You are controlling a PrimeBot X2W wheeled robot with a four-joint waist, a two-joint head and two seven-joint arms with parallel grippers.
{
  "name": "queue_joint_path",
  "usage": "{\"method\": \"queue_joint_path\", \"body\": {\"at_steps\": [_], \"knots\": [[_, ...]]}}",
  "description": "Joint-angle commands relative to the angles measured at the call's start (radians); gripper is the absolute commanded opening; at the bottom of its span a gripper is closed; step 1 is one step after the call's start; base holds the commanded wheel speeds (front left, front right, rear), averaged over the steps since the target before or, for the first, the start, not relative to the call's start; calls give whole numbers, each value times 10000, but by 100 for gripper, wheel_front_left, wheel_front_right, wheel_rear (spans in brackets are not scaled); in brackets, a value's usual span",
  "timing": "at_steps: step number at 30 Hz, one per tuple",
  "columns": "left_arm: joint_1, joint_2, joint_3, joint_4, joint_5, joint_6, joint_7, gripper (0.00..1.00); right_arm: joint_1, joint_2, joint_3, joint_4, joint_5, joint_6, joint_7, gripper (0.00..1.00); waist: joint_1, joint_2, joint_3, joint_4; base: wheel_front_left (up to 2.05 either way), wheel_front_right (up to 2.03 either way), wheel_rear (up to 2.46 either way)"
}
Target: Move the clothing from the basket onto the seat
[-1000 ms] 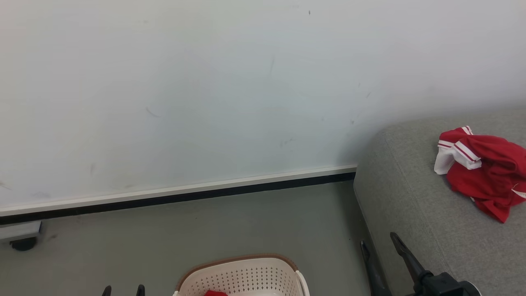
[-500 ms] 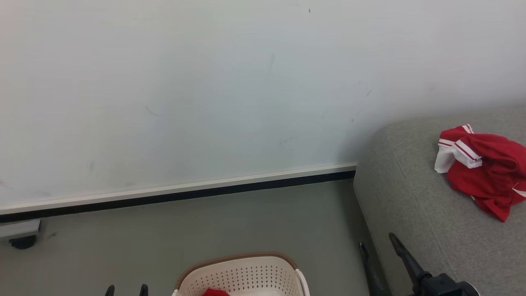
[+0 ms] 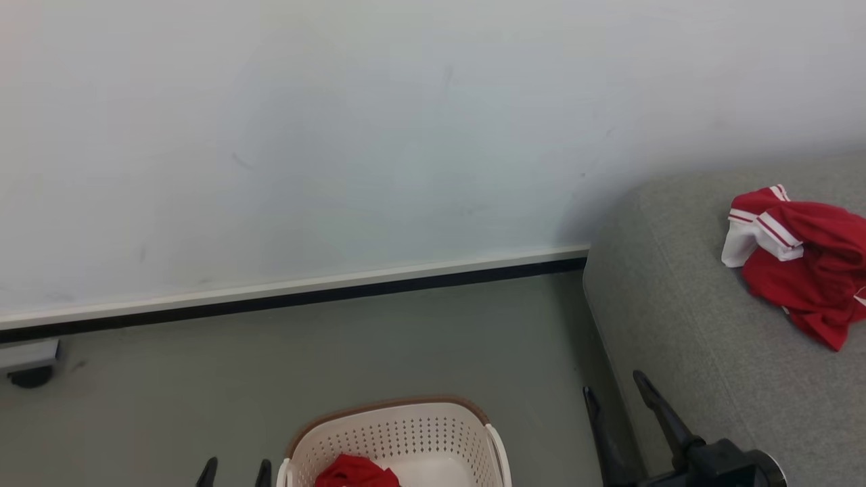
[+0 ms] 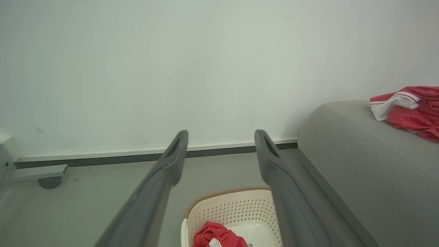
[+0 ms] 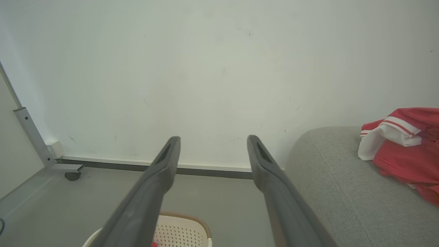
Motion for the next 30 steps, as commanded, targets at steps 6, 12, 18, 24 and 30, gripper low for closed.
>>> {"method": "queue_joint_path", "body": {"at_steps": [6,12,18,24,30], "knots": [[-598,68,-299,891,111,-340,-49,100,-573,60,195,-139,15,-6,-1,100,-1,0,765,-170,0,0,0],[-1625,396,-635,1823,85,-506,-49,100,-1401,247,263,-386,-153,-6,-1,100,-1,0,1972,-390,0,0,0],[-3166,936,-1433,3156,0,-583,-48,100,-2314,451,480,-633,-277,-6,-1,100,-1,0,3328,-701,0,0,0],[-4905,1677,-2720,4061,-293,-591,-49,100,-3140,574,545,-959,-493,-6,-1,100,-1,0,4793,-1071,0,0,0],[-6423,2429,-3906,5376,-458,-591,-49,100,-4082,698,775,-1290,-700,-6,-1,100,-1,0,6189,-1540,0,0,0]]}}
